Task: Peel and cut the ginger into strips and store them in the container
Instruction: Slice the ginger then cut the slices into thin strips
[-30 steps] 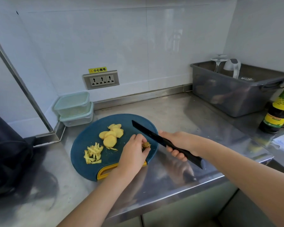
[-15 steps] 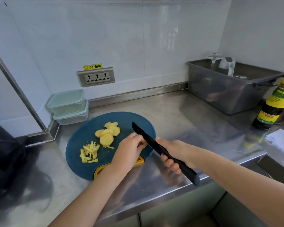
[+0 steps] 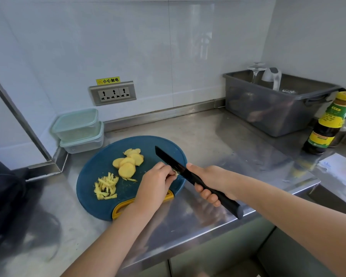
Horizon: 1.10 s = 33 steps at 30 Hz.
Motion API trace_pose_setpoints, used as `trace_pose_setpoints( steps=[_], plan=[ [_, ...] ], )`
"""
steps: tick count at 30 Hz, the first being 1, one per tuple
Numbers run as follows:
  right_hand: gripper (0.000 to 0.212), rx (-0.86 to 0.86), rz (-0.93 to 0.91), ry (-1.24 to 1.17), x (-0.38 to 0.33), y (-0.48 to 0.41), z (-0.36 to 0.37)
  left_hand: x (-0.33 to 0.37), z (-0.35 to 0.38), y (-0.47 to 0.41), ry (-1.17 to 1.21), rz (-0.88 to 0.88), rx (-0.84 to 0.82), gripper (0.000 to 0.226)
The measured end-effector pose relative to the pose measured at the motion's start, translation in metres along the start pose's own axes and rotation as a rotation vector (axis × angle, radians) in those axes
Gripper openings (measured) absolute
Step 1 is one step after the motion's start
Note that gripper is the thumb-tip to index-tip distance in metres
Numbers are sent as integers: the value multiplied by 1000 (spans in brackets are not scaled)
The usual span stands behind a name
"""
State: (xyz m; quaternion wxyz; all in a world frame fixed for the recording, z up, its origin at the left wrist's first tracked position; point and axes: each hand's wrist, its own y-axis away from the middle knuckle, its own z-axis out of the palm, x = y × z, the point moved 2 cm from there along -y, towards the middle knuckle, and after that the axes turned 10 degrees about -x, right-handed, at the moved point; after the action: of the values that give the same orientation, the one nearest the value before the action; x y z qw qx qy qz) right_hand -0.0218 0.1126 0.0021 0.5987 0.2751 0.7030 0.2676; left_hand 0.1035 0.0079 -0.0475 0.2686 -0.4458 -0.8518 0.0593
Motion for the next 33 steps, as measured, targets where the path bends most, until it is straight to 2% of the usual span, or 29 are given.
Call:
trace_pose_setpoints(
  steps=[16,23,28,33],
  plan=[
    [65,-11,61,33,0,-1,-1,3,-2,0,-56,35,1,4],
    [66,-71,119,31,-5,-8,-7,-4,0,-3,-19,74,1,11],
    [69,-53,175,90,-8,-20,-1,-7,2,-4,-7,75,8,14],
    [69,-44,127,14,-10,-28,-1,-9,3,-4,11,73,25,15]
  ],
)
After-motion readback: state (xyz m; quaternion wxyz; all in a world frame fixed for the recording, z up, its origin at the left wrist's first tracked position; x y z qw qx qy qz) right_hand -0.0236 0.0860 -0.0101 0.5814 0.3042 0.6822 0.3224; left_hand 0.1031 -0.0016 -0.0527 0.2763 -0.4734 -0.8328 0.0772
